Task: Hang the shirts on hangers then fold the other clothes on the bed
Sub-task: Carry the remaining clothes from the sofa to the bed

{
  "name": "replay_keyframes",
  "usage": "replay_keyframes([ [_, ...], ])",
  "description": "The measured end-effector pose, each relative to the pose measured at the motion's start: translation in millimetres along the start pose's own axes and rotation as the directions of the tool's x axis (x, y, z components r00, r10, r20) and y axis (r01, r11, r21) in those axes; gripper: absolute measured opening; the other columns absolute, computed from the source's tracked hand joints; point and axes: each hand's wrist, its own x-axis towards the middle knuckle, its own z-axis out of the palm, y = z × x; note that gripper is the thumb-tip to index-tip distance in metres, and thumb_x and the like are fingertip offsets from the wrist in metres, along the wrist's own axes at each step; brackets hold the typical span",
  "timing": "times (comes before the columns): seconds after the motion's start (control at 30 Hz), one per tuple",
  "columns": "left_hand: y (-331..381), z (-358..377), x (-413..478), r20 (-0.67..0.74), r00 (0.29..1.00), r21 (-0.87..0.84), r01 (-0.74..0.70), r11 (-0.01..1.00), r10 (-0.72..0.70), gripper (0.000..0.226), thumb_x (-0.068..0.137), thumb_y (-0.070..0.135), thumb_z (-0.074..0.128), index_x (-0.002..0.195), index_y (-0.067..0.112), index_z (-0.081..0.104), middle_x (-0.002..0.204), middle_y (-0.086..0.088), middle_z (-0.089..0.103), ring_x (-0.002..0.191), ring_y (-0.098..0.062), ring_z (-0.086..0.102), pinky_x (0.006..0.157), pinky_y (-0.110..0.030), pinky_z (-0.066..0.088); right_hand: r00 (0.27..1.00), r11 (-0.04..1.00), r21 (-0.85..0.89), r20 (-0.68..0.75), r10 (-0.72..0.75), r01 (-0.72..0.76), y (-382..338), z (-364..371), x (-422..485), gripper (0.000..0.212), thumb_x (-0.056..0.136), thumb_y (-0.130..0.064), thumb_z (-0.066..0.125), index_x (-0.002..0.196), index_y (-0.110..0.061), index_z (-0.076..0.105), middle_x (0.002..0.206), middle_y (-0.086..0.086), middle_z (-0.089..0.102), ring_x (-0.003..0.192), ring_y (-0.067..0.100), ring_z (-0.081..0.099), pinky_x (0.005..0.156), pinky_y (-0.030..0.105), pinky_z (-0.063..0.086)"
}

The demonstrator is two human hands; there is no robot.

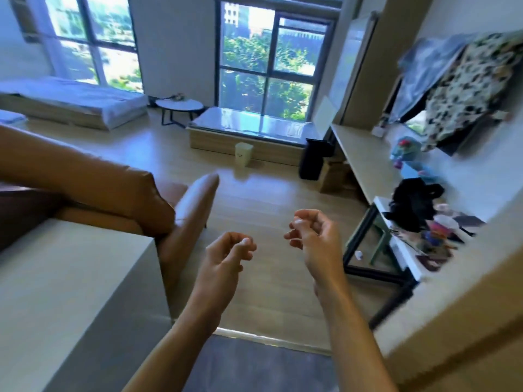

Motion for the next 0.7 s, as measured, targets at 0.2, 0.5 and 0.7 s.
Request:
replay_keyframes([
  [0.2, -39.4, -30.8, 124.0, -0.088, 0.996, 0.003, 0.034, 0.999, -0.034, 0.019, 0.101, 0.017, 0.054, 0.089, 0.017, 0.069, 0.088, 0.0, 0.075, 0.086, -0.018, 0.07, 0.073, -0.032, 0.047, 0.997, 0.997, -0.011, -0.006, 0.076, -0.076, 39.1, 81.2, 115.0, 0.008, 0.098, -0.014, 0.059, 0.103, -0.017, 0.065, 0.093, 0.007, 0.071, 0.079, 0.021, 0.072, 0.073, 0.031, 0.059],
  [0.5, -48.0, -26.4, 300.5, -0.046, 0.998, 0.012, 0.053, 0.999, -0.052, 0.028, 0.082, 0.037, 0.052, 0.091, 0.016, 0.068, 0.089, 0.004, 0.075, 0.088, -0.017, 0.069, 0.078, -0.035, 0.051, 0.995, 0.994, -0.039, 0.004, 0.105, -0.104, 66.8, 145.9, 290.9, 0.009, 0.099, -0.016, 0.06, 0.106, -0.016, 0.066, 0.096, 0.006, 0.071, 0.078, 0.016, 0.072, 0.075, 0.03, 0.06],
  [0.7, -84.2, 13.7, 418.1, -0.061, 0.991, 0.019, 0.119, 0.993, -0.118, 0.017, 0.096, 0.026, 0.059, 0.088, 0.014, 0.067, 0.085, 0.002, 0.075, 0.082, -0.015, 0.068, 0.074, -0.034, 0.048, 0.991, 0.99, -0.028, 0.0, 0.137, -0.137, 115.5, 153.7, 416.0, 0.008, 0.098, -0.014, 0.06, 0.103, -0.014, 0.066, 0.093, 0.009, 0.071, 0.075, 0.017, 0.071, 0.075, 0.035, 0.059],
])
